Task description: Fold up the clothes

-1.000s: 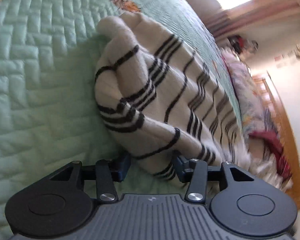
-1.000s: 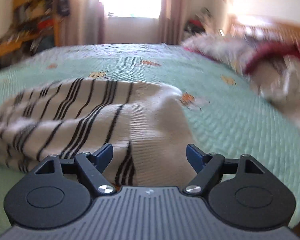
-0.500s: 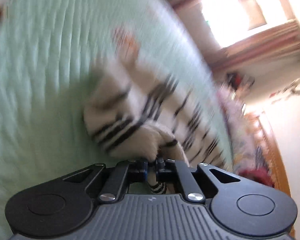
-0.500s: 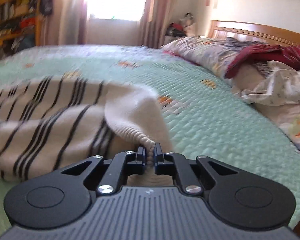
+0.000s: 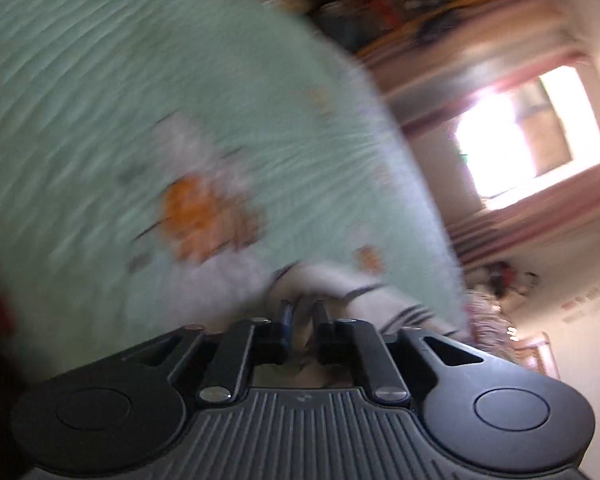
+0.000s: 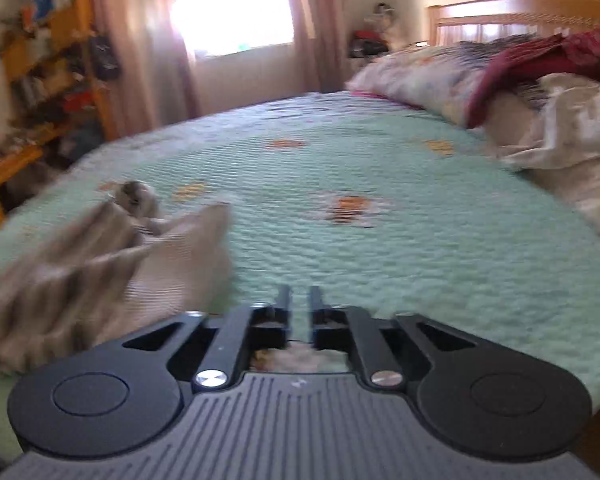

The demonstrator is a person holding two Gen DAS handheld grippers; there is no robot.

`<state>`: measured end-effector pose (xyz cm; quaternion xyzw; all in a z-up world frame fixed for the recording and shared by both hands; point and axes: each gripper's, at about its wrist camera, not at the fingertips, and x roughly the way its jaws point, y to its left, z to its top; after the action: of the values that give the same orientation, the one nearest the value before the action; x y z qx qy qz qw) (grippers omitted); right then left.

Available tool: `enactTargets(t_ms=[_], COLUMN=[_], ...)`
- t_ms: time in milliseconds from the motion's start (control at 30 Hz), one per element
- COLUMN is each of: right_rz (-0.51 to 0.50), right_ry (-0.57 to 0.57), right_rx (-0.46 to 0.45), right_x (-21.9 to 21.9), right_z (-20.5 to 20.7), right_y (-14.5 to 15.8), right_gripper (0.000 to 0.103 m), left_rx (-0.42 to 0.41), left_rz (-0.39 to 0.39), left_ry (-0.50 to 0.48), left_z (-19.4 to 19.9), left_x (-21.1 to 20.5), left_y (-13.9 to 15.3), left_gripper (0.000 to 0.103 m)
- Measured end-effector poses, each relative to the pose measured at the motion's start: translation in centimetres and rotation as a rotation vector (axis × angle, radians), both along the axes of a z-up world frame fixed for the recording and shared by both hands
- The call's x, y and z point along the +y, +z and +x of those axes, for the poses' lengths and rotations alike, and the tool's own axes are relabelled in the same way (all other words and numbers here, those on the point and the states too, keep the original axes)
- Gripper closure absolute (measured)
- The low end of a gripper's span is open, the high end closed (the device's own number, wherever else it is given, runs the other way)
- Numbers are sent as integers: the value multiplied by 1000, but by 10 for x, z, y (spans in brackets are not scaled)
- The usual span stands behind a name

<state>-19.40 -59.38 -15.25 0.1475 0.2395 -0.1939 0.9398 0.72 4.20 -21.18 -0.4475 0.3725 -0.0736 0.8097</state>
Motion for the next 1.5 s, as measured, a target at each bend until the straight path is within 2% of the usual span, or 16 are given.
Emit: enactTargets(t_ms=[67, 133, 300, 400, 600, 633, 667, 733, 800, 833, 867, 1067, 1233, 1300, 1400, 1500], right_rz=[-40, -104, -158, -190, -343, -310, -252, -168, -145, -135, -126, -36, -18, -21, 112, 233], right_ry=[33, 52, 78, 74, 97, 76, 50, -4, -58, -81, -103, -160, 1, 119, 247, 226], right_rx=[-10, -16, 26, 82, 286, 280, 260, 221, 190, 177, 165, 66, 21, 76, 260, 278], right_x=[16, 32, 56, 64, 86, 78, 65, 41, 18, 9, -1, -26, 28, 61, 86, 89], right_z=[19, 42, 115, 159, 218, 216, 212, 200, 183, 173, 163, 103, 66, 60, 64, 50], right_y=[6, 11, 5, -13, -69, -71, -70, -66, -58, -54, -50, -27, -8, -18, -59, -69], right_gripper=[30, 25, 24, 24, 28, 47, 79, 100, 100, 100, 100, 100, 100, 100, 95, 80], left_rx=[43, 62, -5, -37, 6, 10, 10, 10, 20, 29, 39, -175, -357, -334, -135, -17], left_rz=[-24, -36, 23, 78, 140, 135, 131, 122, 106, 86, 58, 52, 11, 26, 50, 55], left_ry=[3, -10, -144, -276, -417, -416, -415, -414, -383, -348, -305, -189, -16, 29, 59, 41], left_z=[-4, -6, -3, -5, 30, 38, 45, 60, 76, 81, 84, 56, 23, 20, 16, -3], left_x=[7, 15, -22, -55, -115, -121, -127, -137, -143, -140, -136, -98, -17, 8, 26, 36], left_y=[-16, -22, -5, 2, -7, -7, -7, -9, -12, -15, -19, 33, 98, 92, 40, -5], left_gripper=[78, 71, 66, 49, 37, 35, 34, 33, 47, 72, 80, 93, 93, 93, 91, 77])
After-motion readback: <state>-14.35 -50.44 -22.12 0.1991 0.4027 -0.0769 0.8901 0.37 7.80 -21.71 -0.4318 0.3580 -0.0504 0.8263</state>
